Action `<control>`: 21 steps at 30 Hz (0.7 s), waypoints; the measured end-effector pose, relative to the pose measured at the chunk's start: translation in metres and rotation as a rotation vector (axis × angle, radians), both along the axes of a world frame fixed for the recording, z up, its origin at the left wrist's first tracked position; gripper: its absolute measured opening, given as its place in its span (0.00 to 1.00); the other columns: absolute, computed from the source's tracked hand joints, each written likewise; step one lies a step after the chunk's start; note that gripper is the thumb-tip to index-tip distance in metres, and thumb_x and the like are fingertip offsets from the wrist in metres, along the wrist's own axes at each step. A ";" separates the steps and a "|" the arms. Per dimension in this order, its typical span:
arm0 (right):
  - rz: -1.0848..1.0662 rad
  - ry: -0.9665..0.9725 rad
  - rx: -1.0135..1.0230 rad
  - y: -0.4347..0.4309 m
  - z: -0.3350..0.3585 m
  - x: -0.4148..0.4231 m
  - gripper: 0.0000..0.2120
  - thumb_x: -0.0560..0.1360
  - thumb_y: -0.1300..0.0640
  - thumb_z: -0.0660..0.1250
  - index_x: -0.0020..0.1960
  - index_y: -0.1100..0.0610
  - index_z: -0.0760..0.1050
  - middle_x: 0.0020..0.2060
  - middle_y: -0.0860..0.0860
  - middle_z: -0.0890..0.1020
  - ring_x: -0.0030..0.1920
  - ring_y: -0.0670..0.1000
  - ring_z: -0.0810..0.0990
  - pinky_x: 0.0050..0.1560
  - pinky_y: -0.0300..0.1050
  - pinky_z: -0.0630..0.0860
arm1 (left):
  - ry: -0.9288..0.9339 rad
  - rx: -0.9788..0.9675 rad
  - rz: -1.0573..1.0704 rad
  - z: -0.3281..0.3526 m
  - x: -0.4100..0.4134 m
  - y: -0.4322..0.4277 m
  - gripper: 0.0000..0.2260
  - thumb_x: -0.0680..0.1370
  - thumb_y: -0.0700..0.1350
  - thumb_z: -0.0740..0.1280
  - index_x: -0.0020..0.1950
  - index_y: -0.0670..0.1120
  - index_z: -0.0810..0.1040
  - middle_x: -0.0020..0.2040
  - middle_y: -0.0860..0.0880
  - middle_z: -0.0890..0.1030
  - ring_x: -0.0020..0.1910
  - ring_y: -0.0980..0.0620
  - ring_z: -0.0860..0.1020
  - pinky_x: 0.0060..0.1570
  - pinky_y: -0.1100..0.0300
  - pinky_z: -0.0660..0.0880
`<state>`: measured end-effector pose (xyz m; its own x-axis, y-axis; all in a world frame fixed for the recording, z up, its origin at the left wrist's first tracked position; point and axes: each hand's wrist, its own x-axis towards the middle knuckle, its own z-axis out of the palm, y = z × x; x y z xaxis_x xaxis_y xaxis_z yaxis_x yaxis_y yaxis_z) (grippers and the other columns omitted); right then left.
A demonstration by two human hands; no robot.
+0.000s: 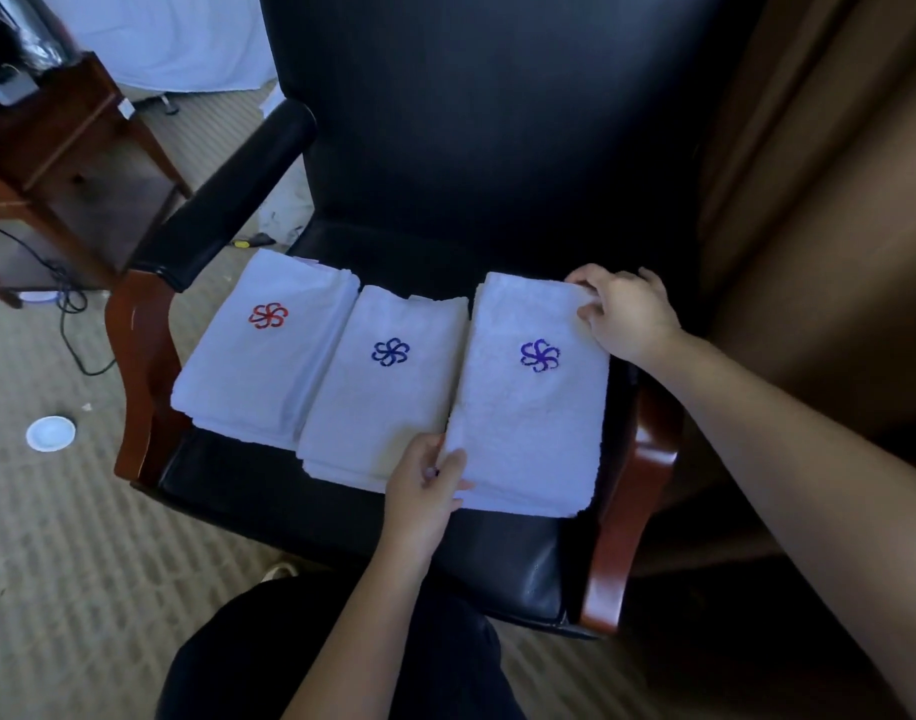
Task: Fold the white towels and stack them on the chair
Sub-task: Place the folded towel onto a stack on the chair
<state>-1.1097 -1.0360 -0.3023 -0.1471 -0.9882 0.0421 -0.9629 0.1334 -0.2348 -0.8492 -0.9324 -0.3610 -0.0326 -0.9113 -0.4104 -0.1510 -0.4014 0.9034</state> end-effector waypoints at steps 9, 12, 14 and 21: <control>-0.055 0.388 0.030 -0.006 -0.016 0.003 0.21 0.76 0.45 0.66 0.63 0.56 0.72 0.55 0.55 0.78 0.59 0.57 0.75 0.71 0.51 0.59 | -0.116 -0.038 -0.016 -0.021 0.001 0.004 0.02 0.79 0.46 0.66 0.51 0.50 0.76 0.46 0.55 0.79 0.40 0.54 0.83 0.43 0.56 0.81; -0.053 0.403 -0.043 -0.001 -0.016 0.006 0.18 0.75 0.48 0.69 0.59 0.58 0.72 0.51 0.55 0.79 0.55 0.56 0.76 0.65 0.52 0.64 | -0.055 -0.010 0.003 -0.020 0.003 0.005 0.03 0.78 0.45 0.68 0.49 0.47 0.78 0.46 0.53 0.80 0.40 0.54 0.83 0.49 0.55 0.81; -0.063 0.380 -0.062 0.001 -0.014 0.006 0.14 0.75 0.50 0.70 0.55 0.57 0.74 0.50 0.55 0.78 0.55 0.57 0.74 0.61 0.53 0.65 | -0.018 0.011 0.008 -0.020 0.004 0.008 0.04 0.78 0.46 0.69 0.49 0.46 0.78 0.46 0.52 0.80 0.43 0.53 0.84 0.52 0.54 0.80; 0.009 0.177 0.019 0.000 -0.014 0.004 0.09 0.78 0.56 0.59 0.47 0.49 0.78 0.43 0.47 0.82 0.46 0.53 0.78 0.59 0.48 0.66 | -0.008 0.019 0.014 -0.022 0.004 0.011 0.05 0.78 0.47 0.69 0.50 0.47 0.78 0.47 0.52 0.81 0.44 0.53 0.84 0.58 0.49 0.78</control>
